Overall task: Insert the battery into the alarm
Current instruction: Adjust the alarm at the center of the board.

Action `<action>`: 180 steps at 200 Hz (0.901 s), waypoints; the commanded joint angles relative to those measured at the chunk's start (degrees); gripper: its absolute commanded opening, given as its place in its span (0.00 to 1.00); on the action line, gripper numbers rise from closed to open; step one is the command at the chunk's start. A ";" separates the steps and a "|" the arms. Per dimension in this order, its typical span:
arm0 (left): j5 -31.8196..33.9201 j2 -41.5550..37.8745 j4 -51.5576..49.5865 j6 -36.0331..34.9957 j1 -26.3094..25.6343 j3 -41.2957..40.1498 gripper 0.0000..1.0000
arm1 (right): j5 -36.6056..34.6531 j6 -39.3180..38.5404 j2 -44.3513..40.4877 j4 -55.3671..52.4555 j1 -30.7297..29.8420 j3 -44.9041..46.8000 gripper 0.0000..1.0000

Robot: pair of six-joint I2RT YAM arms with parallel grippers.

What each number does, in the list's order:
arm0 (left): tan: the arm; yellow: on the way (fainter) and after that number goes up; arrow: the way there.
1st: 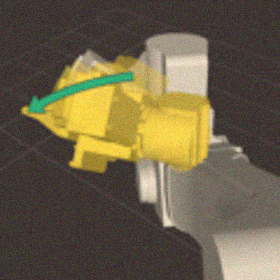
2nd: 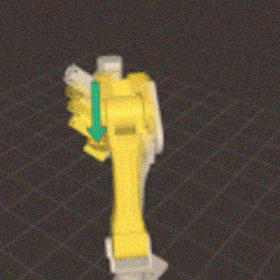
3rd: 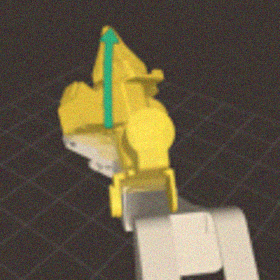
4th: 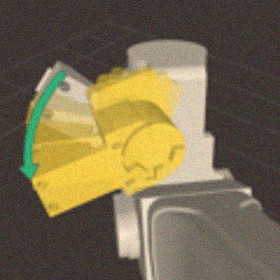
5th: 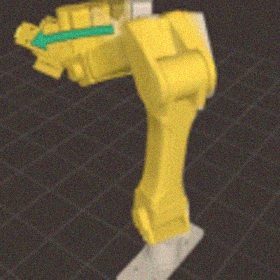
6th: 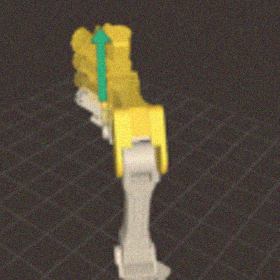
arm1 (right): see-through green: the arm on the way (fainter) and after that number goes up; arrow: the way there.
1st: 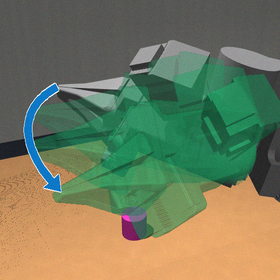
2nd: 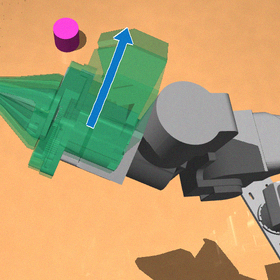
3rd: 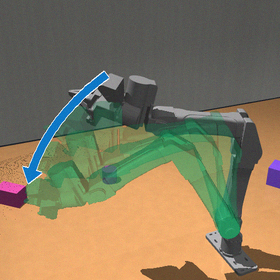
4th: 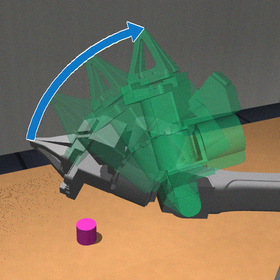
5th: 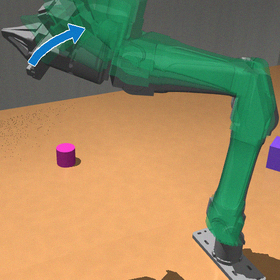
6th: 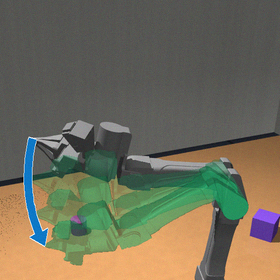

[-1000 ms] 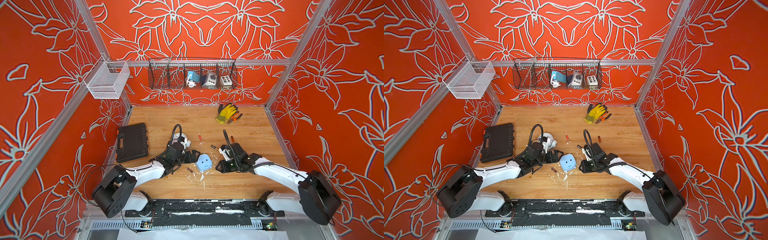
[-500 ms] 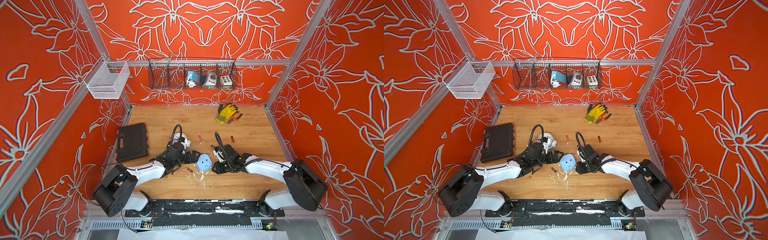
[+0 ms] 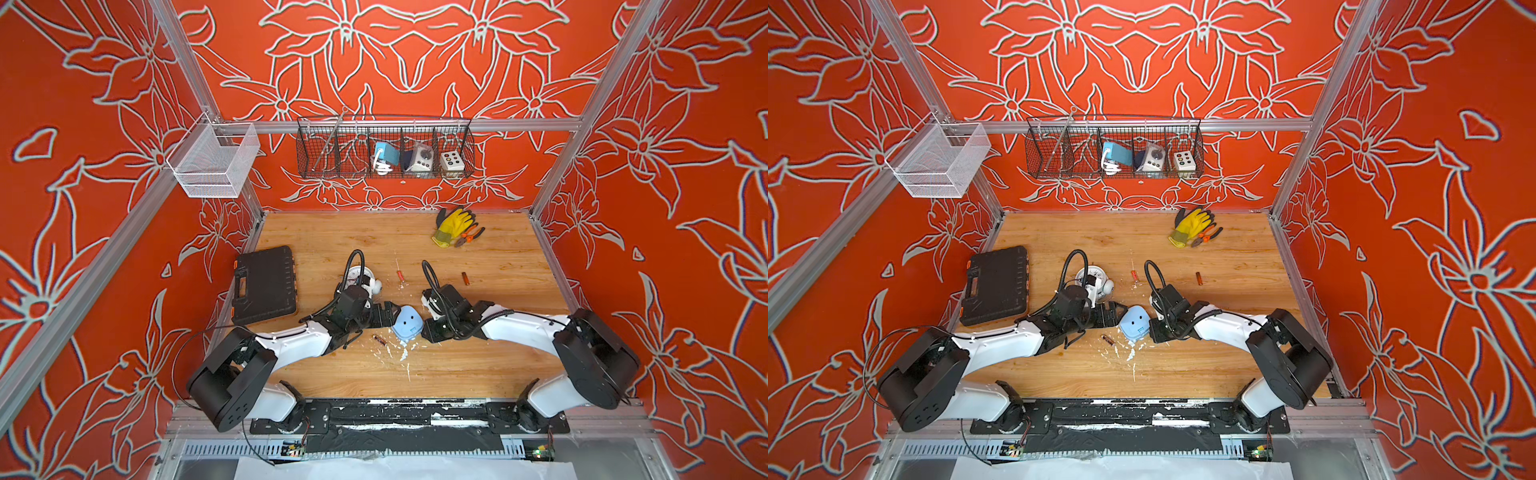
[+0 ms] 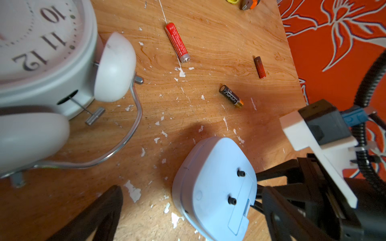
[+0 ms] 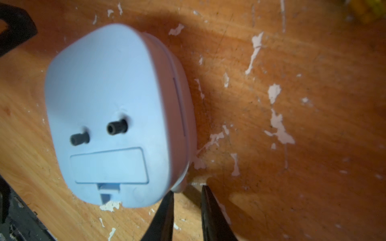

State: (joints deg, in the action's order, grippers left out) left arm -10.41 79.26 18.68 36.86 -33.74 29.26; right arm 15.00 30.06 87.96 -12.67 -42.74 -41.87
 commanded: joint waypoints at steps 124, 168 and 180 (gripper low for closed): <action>-10.00 7.82 4.67 3.65 0.34 2.80 0.70 | -5.24 2.75 1.66 3.73 5.39 -5.60 0.33; -16.27 11.46 8.86 5.51 0.27 3.48 0.56 | -9.13 4.24 -8.28 1.93 5.39 -0.39 0.43; -17.70 11.97 10.32 6.58 0.24 3.29 0.49 | -10.16 5.03 -10.41 1.12 5.47 0.33 0.58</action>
State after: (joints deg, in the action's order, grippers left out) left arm -23.22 90.06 24.69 41.39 -33.71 32.03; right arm 8.97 32.82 81.03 -9.50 -37.52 -43.51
